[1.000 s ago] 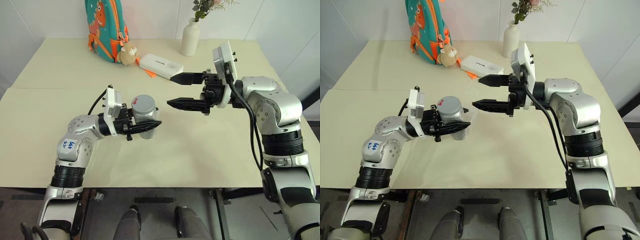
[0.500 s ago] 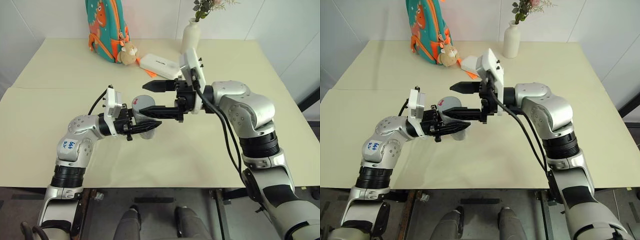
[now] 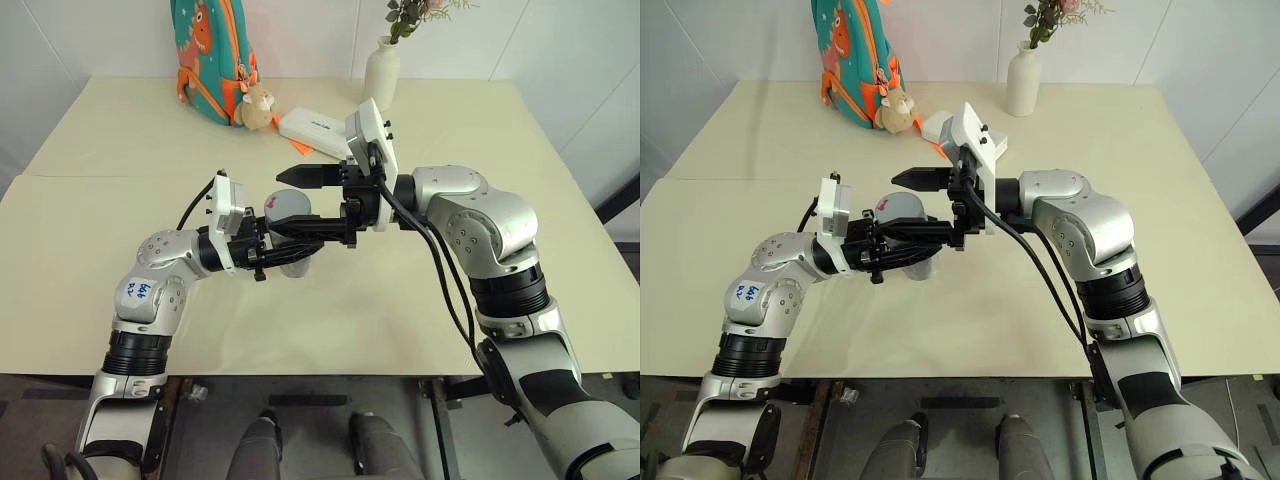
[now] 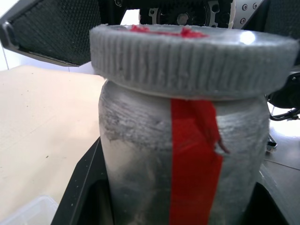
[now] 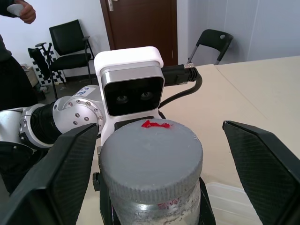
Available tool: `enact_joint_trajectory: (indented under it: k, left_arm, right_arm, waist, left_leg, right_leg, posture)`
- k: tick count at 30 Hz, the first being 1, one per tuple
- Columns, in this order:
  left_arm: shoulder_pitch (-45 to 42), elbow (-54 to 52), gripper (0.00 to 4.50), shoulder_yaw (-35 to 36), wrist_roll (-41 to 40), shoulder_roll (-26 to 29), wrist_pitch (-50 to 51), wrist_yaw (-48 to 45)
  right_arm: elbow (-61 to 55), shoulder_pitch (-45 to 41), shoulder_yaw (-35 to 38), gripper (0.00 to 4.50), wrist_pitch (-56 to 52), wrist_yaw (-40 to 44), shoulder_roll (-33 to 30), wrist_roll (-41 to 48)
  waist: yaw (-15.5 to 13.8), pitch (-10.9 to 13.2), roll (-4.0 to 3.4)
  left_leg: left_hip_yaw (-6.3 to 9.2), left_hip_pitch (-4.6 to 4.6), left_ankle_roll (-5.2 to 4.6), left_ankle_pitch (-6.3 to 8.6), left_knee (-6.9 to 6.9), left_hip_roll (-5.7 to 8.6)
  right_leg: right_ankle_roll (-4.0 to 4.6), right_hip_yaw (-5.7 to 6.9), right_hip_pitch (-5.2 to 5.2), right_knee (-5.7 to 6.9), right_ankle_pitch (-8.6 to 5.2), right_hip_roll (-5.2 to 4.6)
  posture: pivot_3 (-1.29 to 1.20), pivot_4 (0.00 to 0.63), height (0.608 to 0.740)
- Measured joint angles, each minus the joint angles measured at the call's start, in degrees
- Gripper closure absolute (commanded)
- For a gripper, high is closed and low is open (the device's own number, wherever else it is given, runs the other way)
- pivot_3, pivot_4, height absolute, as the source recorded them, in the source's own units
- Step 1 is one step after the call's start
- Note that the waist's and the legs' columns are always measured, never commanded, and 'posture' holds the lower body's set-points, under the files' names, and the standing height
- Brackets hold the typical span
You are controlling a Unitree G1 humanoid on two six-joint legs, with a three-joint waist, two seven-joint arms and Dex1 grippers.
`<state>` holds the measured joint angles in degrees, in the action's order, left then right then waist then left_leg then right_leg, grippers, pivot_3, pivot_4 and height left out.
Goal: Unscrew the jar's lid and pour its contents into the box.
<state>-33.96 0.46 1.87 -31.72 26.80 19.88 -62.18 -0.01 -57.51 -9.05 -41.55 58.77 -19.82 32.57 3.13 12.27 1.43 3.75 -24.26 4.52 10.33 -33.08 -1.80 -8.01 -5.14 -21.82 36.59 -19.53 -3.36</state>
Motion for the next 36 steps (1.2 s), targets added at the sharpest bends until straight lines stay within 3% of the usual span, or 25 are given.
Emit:
enact_joint_trajectory:
  k: [4,11,16,19,24,28,36]
  left_arm:
    - [0.0,0.1,2.53,0.1,0.0,0.0,0.0,0.4]
    - [-0.1,0.0,2.53,0.9,-0.1,0.0,0.0,0.5]
    - [-0.1,0.0,2.53,0.3,-0.1,0.1,-0.1,0.0]
    - [-0.1,0.0,2.53,0.3,-0.1,0.2,-0.1,-0.1]
    - [0.9,0.0,2.53,0.9,-0.1,1.2,0.0,0.0]
    - [1.0,0.0,2.53,2.3,-0.3,1.8,0.0,0.4]
    - [-0.4,2.5,2.53,6.0,-1.9,2.4,1.5,2.4]
  right_arm:
    - [-0.3,0.0,-0.5,1.91,0.0,0.7,0.1,0.1]
    - [-0.1,0.0,2.2,1.96,-4.5,-2.8,2.7,3.6]
    - [-0.2,-5.1,15.5,1.96,-12.8,-12.5,6.8,16.5]
    - [-3.8,-2.9,17.1,1.96,-13.1,-14.0,5.1,18.2]
    - [-9.1,12.4,9.8,1.96,0.5,-11.0,-7.9,2.7]
    - [-8.8,25.6,9.1,1.96,14.0,-9.3,-12.6,-6.7]
    - [2.5,34.6,13.4,1.96,26.8,-11.8,-7.1,-9.3]
  waist:
    - [0.0,0.0,0.0]
    - [0.0,0.0,0.0]
    - [-0.1,0.0,-0.04]
    - [-0.1,0.0,-0.03]
    - [-0.7,0.0,-0.02]
    - [-0.8,0.0,-0.02]
    - [0.0,0.0,-0.01]
  left_leg:
    - [0.0,0.0,0.0,0.0,0.0,0.0]
    - [0.0,0.0,0.0,0.0,0.0,-0.01]
    - [0.02,-0.05,0.03,-0.02,0.01,0.0]
    - [0.01,-0.05,0.03,-0.02,0.01,0.01]
    - [-0.04,-0.13,0.0,-0.01,0.0,0.06]
    - [-0.04,-0.16,-0.01,0.0,0.04,0.03]
    - [-0.08,0.01,0.0,-0.04,-0.14,0.04]
  right_leg:
    - [0.0,0.0,0.0,0.0,0.0,0.0]
    - [0.0,0.0,-0.03,0.06,0.0,0.0]
    - [0.03,0.0,-0.12,0.19,-0.02,-0.02]
    - [0.05,0.0,-0.12,0.17,-0.03,-0.02]
    - [0.03,-0.03,-0.13,-0.03,-0.03,-0.04]
    - [-0.02,-0.04,-0.17,-0.05,-0.06,-0.01]
    - [-0.04,-0.11,-0.04,0.23,-0.04,0.0]
  posture:
    - [0.0,0.15,0.74]
    - [0.0,0.15,0.74]
    - [0.0,0.15,0.74]
    - [0.0,0.15,0.74]
    - [0.0,0.15,0.74]
    - [0.0,0.15,0.74]
    - [0.0,0.15,0.74]
